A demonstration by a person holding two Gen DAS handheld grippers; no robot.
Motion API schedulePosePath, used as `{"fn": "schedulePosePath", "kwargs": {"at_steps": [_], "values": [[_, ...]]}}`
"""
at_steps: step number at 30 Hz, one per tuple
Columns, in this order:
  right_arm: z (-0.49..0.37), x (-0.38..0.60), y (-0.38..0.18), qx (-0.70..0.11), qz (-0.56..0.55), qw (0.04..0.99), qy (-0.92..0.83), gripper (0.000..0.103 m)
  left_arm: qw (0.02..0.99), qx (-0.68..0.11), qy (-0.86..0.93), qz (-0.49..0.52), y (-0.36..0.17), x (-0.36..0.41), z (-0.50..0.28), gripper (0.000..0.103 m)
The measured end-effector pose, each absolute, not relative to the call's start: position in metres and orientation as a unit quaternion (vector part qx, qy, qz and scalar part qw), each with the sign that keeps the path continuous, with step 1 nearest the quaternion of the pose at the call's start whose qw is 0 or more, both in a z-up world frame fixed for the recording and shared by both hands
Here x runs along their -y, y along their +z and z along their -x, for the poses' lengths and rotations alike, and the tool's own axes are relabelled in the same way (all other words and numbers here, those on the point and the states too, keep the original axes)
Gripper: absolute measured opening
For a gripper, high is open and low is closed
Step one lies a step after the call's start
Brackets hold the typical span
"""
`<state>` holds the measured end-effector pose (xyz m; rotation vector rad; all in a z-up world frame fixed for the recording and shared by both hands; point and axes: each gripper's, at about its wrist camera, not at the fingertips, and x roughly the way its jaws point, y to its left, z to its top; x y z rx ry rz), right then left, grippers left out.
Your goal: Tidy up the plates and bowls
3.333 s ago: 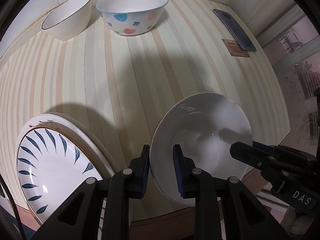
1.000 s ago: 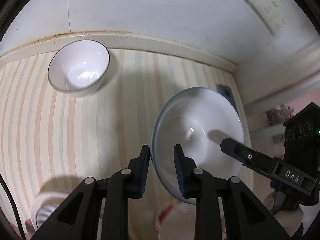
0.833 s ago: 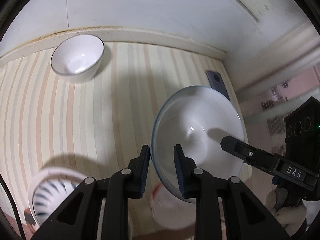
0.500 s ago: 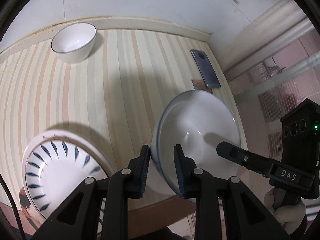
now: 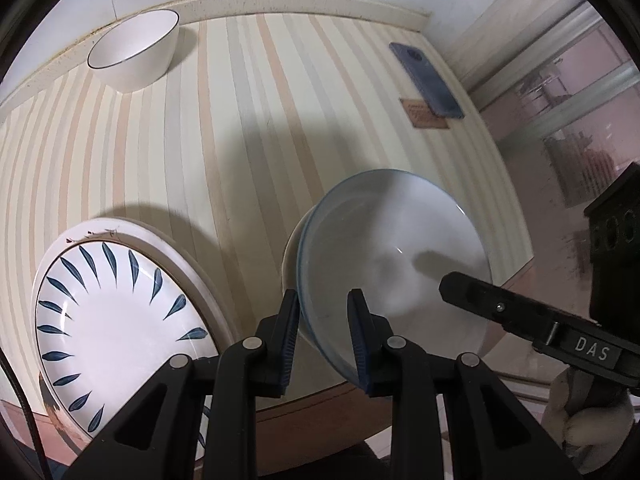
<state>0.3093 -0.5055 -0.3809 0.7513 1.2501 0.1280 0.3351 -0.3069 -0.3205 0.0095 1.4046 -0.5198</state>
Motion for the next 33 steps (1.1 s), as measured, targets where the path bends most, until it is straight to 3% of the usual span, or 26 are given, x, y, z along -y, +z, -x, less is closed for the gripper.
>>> {"fn": "schedulePosePath", "kwargs": {"at_steps": [33], "values": [[-0.325,0.498,-0.387,-0.613,-0.302,0.728,0.048,0.027,0.728,-0.648,-0.223,-0.015,-0.325,0.309,-0.339,0.022]]}}
